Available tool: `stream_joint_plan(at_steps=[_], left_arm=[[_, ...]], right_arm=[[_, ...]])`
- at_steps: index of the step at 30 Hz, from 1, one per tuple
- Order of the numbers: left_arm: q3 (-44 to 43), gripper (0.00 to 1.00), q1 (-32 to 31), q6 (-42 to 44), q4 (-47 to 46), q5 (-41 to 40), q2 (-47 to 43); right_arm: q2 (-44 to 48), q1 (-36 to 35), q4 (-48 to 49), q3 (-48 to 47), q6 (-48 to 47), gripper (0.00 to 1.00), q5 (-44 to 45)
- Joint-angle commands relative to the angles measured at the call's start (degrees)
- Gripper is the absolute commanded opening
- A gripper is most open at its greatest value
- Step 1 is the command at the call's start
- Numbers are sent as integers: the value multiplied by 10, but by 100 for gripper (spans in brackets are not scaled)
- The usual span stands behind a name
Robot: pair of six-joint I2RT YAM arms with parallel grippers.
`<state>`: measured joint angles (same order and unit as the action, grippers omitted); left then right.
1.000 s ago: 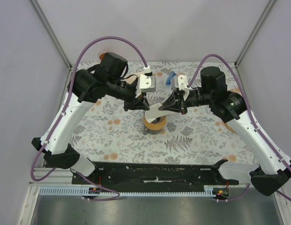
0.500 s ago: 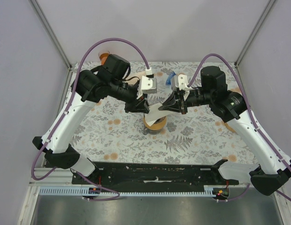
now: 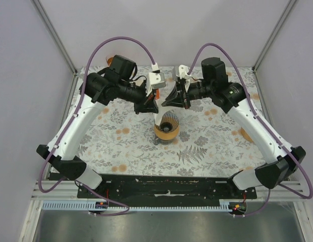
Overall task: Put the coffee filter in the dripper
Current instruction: Place the coffee filter in the coffee dripper.
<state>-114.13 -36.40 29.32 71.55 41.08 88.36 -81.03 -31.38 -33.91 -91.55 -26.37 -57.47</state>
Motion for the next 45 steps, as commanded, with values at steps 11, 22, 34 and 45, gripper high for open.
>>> stream_joint_plan(at_steps=[11,22,34,45], left_arm=[[115,2,57,-204,-156,-12,-6],[150,2,86,-371,-225,-86,-1],[134,2,99,-450,-238,-149,11],[134,2,96,-451,-241,-145,9]], right_arm=[[-58,18,116,14,95,36,2],[32,17,209,103,185,62,341],[28,-118,234,134,233,69,524],[-33,-135,229,92,256,44,561]])
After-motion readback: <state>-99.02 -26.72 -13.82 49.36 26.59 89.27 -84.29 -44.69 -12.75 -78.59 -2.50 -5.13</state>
